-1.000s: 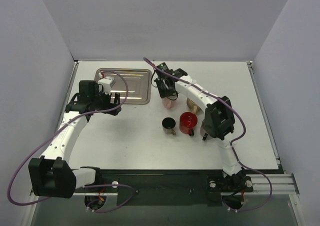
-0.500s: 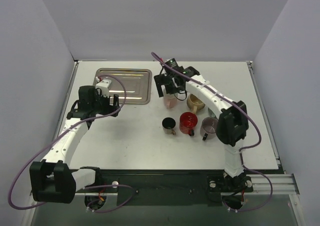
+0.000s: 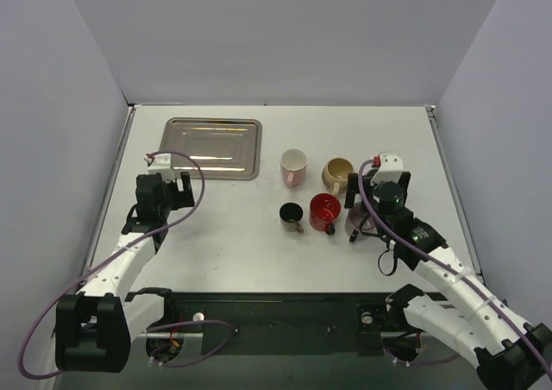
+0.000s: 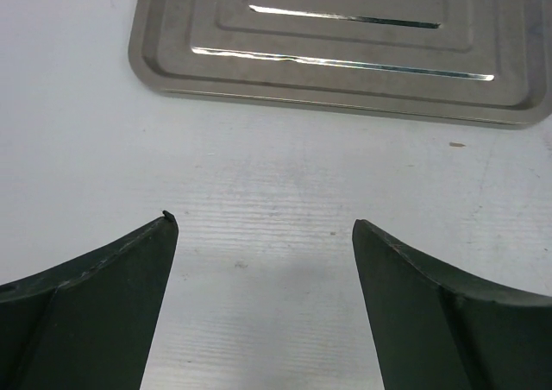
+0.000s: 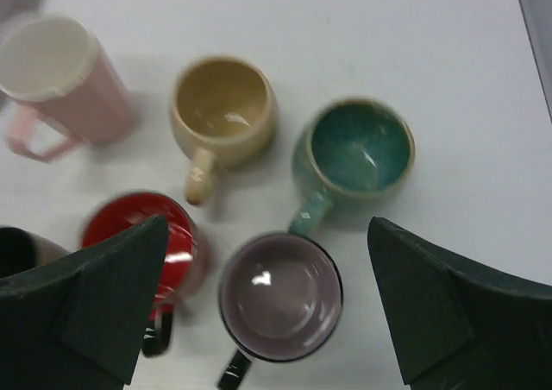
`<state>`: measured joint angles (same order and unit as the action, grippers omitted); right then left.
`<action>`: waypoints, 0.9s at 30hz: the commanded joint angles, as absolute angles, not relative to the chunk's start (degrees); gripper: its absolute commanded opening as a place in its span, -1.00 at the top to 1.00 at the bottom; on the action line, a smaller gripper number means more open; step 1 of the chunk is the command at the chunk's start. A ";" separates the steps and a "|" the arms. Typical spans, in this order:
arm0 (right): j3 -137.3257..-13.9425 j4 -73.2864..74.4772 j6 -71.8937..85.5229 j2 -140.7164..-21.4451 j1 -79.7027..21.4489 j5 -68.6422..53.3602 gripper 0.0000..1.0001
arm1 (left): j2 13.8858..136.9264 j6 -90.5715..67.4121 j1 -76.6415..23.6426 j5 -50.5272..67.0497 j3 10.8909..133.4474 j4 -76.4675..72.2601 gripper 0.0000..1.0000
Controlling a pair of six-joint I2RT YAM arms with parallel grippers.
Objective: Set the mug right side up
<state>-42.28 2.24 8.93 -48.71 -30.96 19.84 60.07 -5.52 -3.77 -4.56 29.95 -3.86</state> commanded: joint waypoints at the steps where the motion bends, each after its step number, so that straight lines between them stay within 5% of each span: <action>1: -27.72 -6.06 12.21 -42.55 -30.59 33.11 -0.89 | 58.72 -5.37 -2.90 -9.93 27.61 -11.60 -0.86; 9: -13.73 -8.43 14.94 -30.24 -30.32 46.84 -0.89 | 56.52 -4.39 -2.29 -7.91 16.79 -20.38 -0.87; 27: -10.63 -11.25 12.83 -24.96 -30.32 46.84 -0.89 | 54.23 -4.83 -2.20 -6.24 12.66 -24.17 -0.88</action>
